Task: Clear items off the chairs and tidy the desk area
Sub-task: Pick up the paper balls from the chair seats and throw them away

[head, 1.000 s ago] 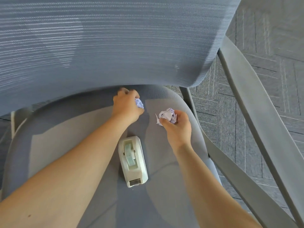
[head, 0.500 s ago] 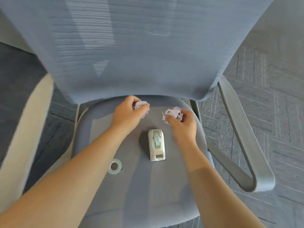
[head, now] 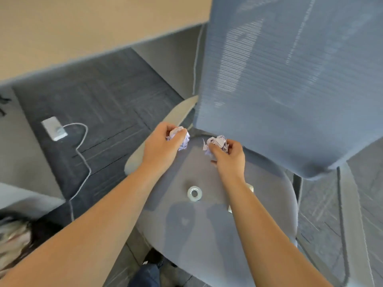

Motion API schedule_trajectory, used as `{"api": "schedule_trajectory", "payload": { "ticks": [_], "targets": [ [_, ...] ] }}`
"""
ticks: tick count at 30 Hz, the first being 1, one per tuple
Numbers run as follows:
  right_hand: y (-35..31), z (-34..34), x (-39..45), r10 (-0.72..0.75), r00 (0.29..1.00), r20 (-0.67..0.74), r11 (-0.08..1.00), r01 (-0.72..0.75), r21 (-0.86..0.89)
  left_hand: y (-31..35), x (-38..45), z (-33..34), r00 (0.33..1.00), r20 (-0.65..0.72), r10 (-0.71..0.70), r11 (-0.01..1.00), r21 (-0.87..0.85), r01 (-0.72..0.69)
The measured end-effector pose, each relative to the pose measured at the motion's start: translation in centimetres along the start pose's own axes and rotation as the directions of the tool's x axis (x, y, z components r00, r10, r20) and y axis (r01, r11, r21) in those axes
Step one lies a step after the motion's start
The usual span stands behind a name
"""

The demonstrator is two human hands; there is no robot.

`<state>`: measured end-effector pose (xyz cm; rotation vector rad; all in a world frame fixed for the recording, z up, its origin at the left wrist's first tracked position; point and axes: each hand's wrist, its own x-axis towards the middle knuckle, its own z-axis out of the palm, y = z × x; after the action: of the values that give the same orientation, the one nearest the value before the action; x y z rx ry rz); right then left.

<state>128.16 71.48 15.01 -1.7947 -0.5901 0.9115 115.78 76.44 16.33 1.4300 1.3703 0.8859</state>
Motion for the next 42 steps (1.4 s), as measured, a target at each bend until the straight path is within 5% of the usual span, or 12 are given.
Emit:
{"api": "schedule_trajectory", "payload": {
  "ticks": [7,16,22,30,42],
  "targets": [
    [-2.1,8.1,-6.5,-0.115,0.961,0.253,0.993,0.121,-0.007,-1.9,-6.1,-12.3,0.932,-0.355,-0.078,0.997,-0.024,0.075],
    [1.5,22.5,-19.4,-0.065,0.776,0.628,0.985,0.151,-0.085,-9.8,-15.7,-27.3,0.733,-0.631,-0.255,0.967,-0.148,0.209],
    [5.2,30.7,-27.5,-0.017,0.680,0.733,0.960,0.216,-0.178,-17.2,-22.3,-36.4,0.628,-0.677,-0.384,0.919,-0.217,0.329],
    [11.4,41.1,-34.0,0.078,0.649,0.757,0.912,0.261,-0.317,-27.9,-26.0,-46.8,0.544,-0.619,-0.567,0.817,-0.340,0.466],
    [23.5,53.7,-31.3,0.203,0.636,0.744,0.821,0.303,-0.483,-43.4,-21.0,-50.2,0.465,-0.522,-0.715,0.696,-0.476,0.537]
  ]
}}
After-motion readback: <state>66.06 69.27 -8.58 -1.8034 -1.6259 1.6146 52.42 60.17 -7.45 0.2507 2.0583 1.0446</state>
